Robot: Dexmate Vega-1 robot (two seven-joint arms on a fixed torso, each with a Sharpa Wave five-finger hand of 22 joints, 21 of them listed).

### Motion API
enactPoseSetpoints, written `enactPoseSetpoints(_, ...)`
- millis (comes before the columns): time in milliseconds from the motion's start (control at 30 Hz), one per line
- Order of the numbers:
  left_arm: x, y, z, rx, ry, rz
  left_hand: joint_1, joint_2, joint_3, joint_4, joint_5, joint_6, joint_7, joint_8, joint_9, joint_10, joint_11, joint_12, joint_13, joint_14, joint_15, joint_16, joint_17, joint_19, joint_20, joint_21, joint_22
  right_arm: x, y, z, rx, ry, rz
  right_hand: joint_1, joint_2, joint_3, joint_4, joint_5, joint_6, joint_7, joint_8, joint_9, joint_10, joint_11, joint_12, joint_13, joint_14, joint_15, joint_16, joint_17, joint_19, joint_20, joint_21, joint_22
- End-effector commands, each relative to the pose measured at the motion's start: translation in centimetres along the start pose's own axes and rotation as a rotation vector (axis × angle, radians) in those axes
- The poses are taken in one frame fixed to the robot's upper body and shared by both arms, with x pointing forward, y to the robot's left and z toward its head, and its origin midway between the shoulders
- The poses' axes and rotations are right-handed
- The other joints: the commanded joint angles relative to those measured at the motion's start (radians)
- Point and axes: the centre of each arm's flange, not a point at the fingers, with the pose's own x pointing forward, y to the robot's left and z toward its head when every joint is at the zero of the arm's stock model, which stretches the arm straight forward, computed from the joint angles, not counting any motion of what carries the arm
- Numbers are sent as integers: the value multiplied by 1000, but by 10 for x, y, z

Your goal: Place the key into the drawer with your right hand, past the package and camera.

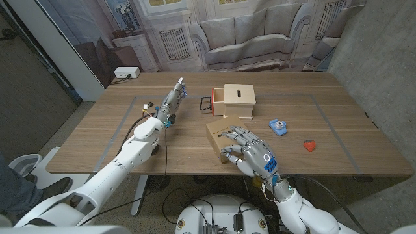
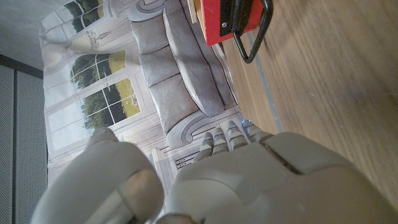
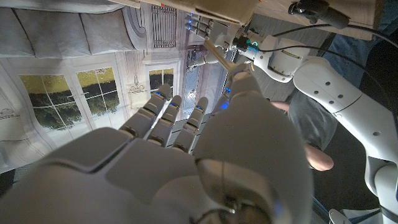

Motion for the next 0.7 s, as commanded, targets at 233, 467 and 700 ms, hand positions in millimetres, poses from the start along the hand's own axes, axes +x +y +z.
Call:
enactPoseSetpoints(233, -6, 5, 8, -3, -29, 10, 0, 8, -4, 2, -5, 5, 3, -4, 2, -1, -2, 0, 4, -1, 3, -1, 2, -8, 2, -4, 1, 9, -13, 1, -1, 38, -8, 10, 9, -7, -3, -2, 6, 11, 12, 12, 7, 0, 7, 4, 5, -164, -3, 2, 5, -155, 4, 6)
enactPoseSetpoints(467, -8, 9, 17, 9, -42, 14, 1, 8, -6, 2, -5, 5, 4, -4, 2, -1, -2, 0, 4, -1, 3, -1, 2, -8, 2, -4, 1, 16, -17, -1, -4, 60, -19, 12, 12, -13, -3, -2, 3, 13, 13, 20, 7, 0, 5, 4, 6, -163, -3, 2, 6, -155, 5, 7)
enactPoseSetpoints(700, -10, 15, 20, 15, -45, 18, 2, 9, -7, 1, -4, 5, 3, -4, 2, -1, -4, 0, 4, -1, 3, -1, 2, -9, 2, -4, 1, 26, -21, -3, -2, 76, -11, 12, 14, -19, -1, -3, -2, 11, 13, 28, 9, 1, 4, 4, 4, -161, -4, 2, 7, -153, 5, 7)
